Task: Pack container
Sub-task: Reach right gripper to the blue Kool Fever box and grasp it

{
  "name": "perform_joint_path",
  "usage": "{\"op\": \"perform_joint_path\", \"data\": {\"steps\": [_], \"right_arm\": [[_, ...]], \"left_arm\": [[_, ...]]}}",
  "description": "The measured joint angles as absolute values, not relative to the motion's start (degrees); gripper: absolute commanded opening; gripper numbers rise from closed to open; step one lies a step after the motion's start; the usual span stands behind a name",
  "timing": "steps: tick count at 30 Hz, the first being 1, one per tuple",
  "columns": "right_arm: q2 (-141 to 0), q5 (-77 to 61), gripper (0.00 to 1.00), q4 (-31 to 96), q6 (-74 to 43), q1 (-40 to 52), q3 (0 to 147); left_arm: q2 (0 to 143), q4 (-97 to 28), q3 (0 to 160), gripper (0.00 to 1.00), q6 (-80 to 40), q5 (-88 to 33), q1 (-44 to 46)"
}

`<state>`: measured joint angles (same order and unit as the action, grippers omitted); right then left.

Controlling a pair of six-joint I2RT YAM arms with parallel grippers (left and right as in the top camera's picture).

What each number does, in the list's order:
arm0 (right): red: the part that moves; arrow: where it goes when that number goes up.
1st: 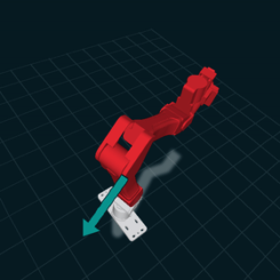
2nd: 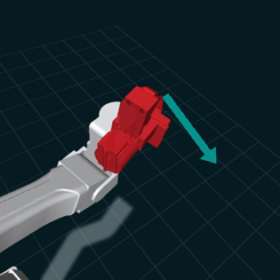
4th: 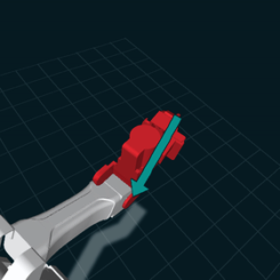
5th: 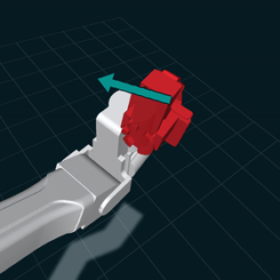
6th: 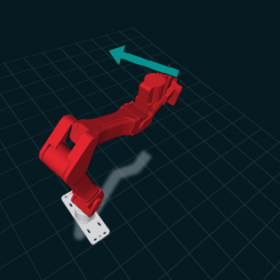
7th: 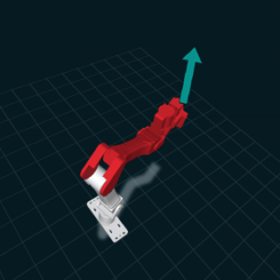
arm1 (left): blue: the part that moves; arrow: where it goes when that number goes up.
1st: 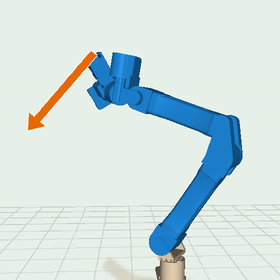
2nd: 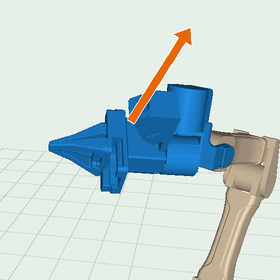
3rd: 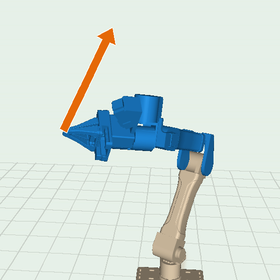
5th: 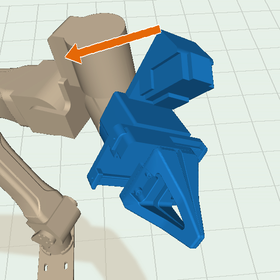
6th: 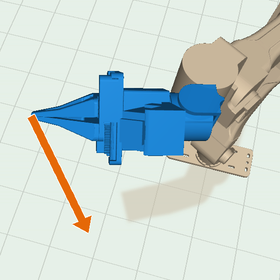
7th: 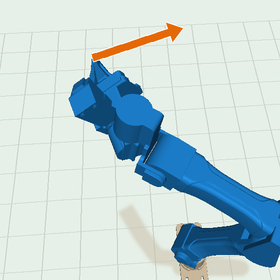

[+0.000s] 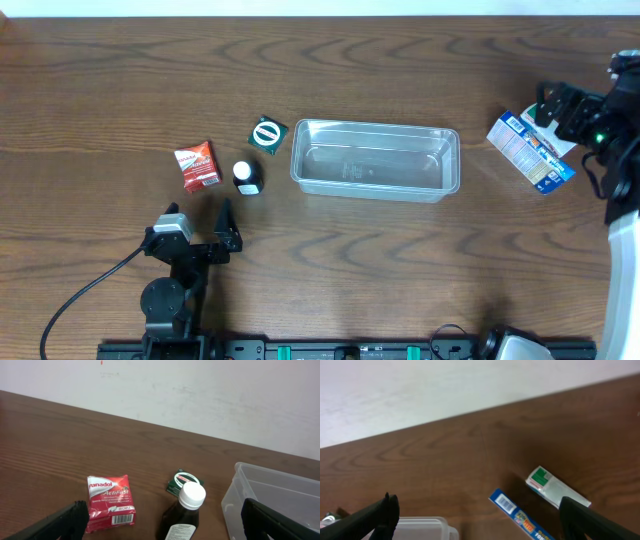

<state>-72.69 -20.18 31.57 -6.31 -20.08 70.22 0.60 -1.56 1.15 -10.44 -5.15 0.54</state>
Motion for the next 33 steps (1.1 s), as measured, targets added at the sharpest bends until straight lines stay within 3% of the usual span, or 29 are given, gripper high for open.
{"op": "perform_joint_path", "data": {"steps": [5,15,23,31,33], "right_arm": [[-77.93,-21.91,0.99,32.38,-4.12,-22.04,70.35],[-86.56,-20.82,0.99,36.64,14.15,-22.55,70.37],[-94.00,-19.46,0.97,35.22,20.56,-22.52,70.43],[-100.33,-17.26,0.77,36.97,22.17,-22.48,70.43],[-100.86,-16.29,0.65,37.17,22.46,-22.48,70.43]], "left_arm": [[0.60,-1.56,1.15,0.98,-10.41,-5.15,0.54],[0.60,-1.56,1.15,0.98,-10.44,-5.15,0.51],[0.60,-1.56,1.15,0.98,-10.44,-5.15,0.54],[0.60,-1.56,1.15,0.98,-10.44,-5.15,0.54],[0.60,-1.56,1.15,0.98,-10.44,-5.15,0.51]]}}
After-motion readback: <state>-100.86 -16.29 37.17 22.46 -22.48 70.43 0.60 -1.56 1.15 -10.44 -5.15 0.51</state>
